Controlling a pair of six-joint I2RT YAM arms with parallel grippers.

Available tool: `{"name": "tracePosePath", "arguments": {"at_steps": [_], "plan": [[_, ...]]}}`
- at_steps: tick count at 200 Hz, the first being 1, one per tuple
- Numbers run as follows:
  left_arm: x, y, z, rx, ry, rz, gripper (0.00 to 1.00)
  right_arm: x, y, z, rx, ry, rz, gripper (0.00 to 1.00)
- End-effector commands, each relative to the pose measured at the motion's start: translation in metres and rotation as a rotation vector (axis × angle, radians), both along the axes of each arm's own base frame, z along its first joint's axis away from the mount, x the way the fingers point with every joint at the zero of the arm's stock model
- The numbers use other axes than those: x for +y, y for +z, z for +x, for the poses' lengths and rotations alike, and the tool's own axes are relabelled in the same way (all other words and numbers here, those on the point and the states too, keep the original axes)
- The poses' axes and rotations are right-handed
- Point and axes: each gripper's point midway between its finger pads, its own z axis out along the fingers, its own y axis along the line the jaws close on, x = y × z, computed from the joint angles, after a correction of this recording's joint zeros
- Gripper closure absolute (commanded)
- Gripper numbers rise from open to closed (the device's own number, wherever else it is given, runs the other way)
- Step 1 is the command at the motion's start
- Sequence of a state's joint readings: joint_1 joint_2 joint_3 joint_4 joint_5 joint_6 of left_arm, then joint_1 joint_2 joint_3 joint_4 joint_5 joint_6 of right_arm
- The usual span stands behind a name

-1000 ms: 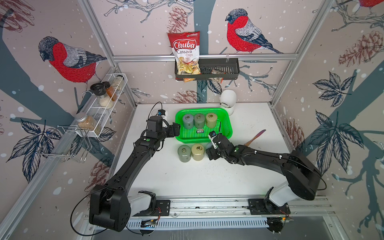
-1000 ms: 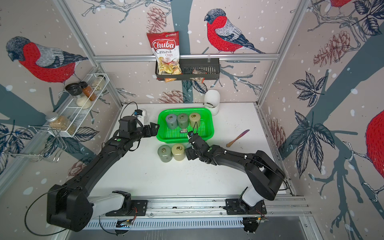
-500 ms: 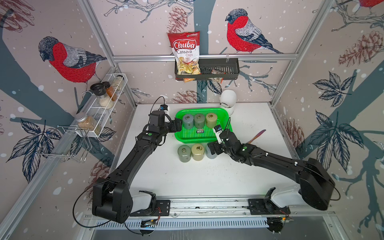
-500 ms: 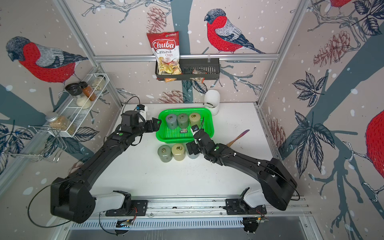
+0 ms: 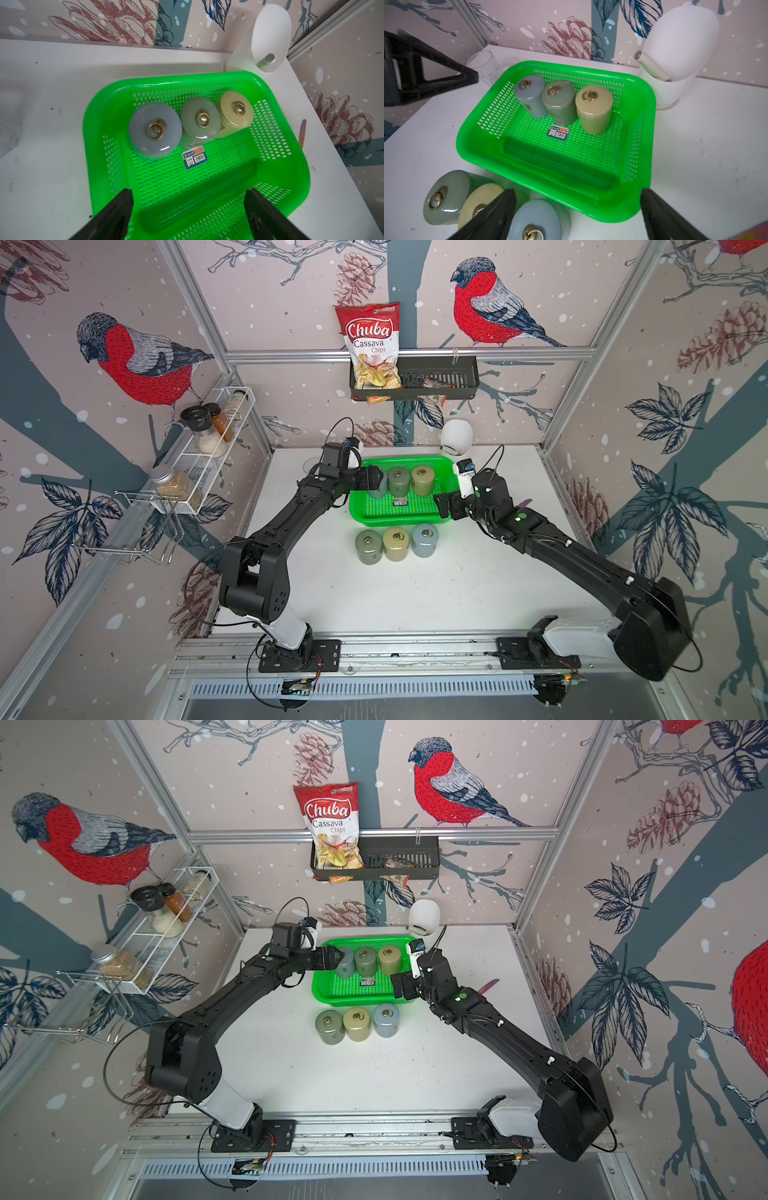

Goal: Take the tea canister out of the basket
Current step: Place the tea canister at the center of the board, then pick up the tea canister from the basket.

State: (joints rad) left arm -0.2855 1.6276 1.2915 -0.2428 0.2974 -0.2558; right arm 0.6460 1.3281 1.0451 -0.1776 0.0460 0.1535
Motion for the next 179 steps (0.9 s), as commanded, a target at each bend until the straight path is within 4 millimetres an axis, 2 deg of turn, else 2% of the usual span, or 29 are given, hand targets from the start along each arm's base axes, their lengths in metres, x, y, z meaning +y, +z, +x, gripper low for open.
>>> {"name": "tracePosePath", "arguments": {"at_steps": [1,21,38,51,72,93,113,144,179], "plan": [[-0.005,0.003,-0.004,0.000,-0.019,-0.025,0.11,0.023,0.003,-0.001,0.017,0.142,-0.027,0.03],[0.000,0.009,-0.007,-0.008,-0.004,-0.050,0.10,0.049,0.006,0.006,-0.015,0.288,-0.078,0.02],[0.006,0.015,-0.010,0.014,-0.021,-0.098,0.11,0.066,0.007,0.026,-0.043,0.345,-0.115,0.01],[0.018,0.018,-0.012,0.020,-0.004,-0.122,0.11,0.081,0.011,0.039,-0.057,0.398,-0.132,0.01],[0.037,0.027,-0.017,0.008,0.006,-0.194,0.11,0.107,-0.006,0.061,-0.053,0.475,-0.166,0.01],[0.047,0.030,-0.023,0.009,0.008,-0.201,0.10,0.131,-0.021,0.082,-0.067,0.530,-0.200,0.01],[0.048,0.027,-0.028,0.026,-0.011,-0.192,0.09,0.151,-0.038,0.099,-0.059,0.572,-0.216,0.02],[0.050,0.020,-0.032,0.040,-0.013,-0.184,0.09,0.179,-0.045,0.118,-0.079,0.617,-0.215,0.02],[0.052,0.009,-0.035,0.054,-0.012,-0.184,0.09,0.197,-0.062,0.136,-0.092,0.619,-0.230,0.01]]}}
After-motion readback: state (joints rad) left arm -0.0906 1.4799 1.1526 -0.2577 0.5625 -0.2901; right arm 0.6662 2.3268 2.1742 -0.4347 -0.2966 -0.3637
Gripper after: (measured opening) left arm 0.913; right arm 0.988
